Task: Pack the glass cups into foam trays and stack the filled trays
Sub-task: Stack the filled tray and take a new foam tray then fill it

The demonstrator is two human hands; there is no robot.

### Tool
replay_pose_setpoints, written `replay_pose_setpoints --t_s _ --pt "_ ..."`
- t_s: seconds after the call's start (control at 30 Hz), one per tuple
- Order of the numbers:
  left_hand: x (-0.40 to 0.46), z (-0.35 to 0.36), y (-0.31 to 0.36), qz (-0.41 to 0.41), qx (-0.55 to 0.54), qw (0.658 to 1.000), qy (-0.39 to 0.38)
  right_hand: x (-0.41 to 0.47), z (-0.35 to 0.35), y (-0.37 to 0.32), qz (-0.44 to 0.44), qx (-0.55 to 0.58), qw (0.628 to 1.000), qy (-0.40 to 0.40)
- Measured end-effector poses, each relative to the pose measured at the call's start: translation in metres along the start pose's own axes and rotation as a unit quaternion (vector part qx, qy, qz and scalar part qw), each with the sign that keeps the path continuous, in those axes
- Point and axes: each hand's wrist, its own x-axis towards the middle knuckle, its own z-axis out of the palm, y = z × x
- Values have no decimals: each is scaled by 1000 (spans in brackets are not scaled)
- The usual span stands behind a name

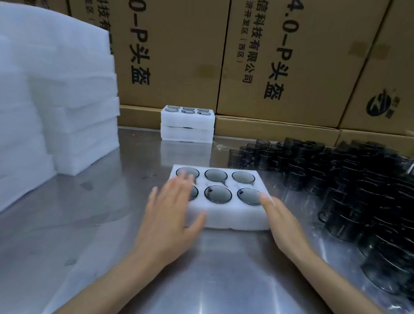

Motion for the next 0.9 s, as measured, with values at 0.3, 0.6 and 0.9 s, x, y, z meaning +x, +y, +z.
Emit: replay_pose_setpoints --t_s 0.3,0.6,0.9 --pt "16 -1 -18 -274 -421 864 -17 1 -2 -20 47 230 965 -119" --pt "51 5 -27 -289 -538 782 124 42 60 -51 229 521 812 -131" --pt "104 22 -75 -236 -527 814 64 132 127 -72 267 519 808 -84"
